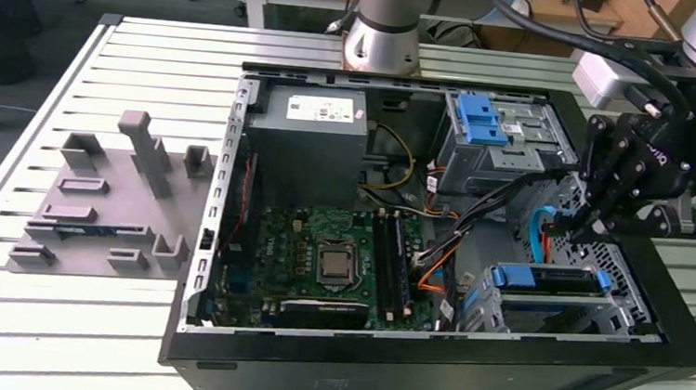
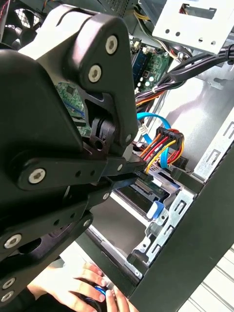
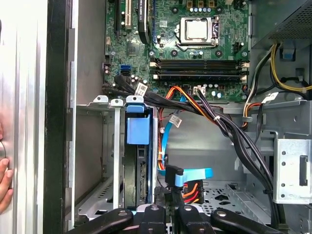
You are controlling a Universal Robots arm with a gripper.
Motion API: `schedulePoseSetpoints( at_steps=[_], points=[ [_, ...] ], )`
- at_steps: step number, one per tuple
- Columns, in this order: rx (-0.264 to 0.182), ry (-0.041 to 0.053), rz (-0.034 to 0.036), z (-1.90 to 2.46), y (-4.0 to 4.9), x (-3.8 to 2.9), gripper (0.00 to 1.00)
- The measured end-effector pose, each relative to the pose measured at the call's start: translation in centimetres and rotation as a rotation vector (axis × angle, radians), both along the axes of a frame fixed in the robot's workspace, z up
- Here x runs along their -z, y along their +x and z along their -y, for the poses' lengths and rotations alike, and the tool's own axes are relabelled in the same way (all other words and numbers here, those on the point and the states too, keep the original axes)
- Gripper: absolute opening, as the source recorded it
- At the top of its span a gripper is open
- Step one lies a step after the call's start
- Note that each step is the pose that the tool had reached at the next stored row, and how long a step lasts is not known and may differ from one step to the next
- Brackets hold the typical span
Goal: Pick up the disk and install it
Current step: 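Insert the first disk wire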
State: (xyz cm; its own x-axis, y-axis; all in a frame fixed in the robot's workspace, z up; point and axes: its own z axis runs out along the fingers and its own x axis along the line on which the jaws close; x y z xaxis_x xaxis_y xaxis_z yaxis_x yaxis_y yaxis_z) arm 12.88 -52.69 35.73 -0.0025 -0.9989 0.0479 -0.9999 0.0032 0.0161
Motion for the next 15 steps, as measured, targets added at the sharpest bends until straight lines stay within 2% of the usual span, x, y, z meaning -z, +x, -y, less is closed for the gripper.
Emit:
schedulePoseSetpoints(
  at_steps=[8,15],
  points=[
    [0.000,0.0001,-0.0003,0.00,0.00,0.19,0.16],
    [0.000,0.0000,-0.0047,0.08,0.01,0.31,0.16]
  ],
)
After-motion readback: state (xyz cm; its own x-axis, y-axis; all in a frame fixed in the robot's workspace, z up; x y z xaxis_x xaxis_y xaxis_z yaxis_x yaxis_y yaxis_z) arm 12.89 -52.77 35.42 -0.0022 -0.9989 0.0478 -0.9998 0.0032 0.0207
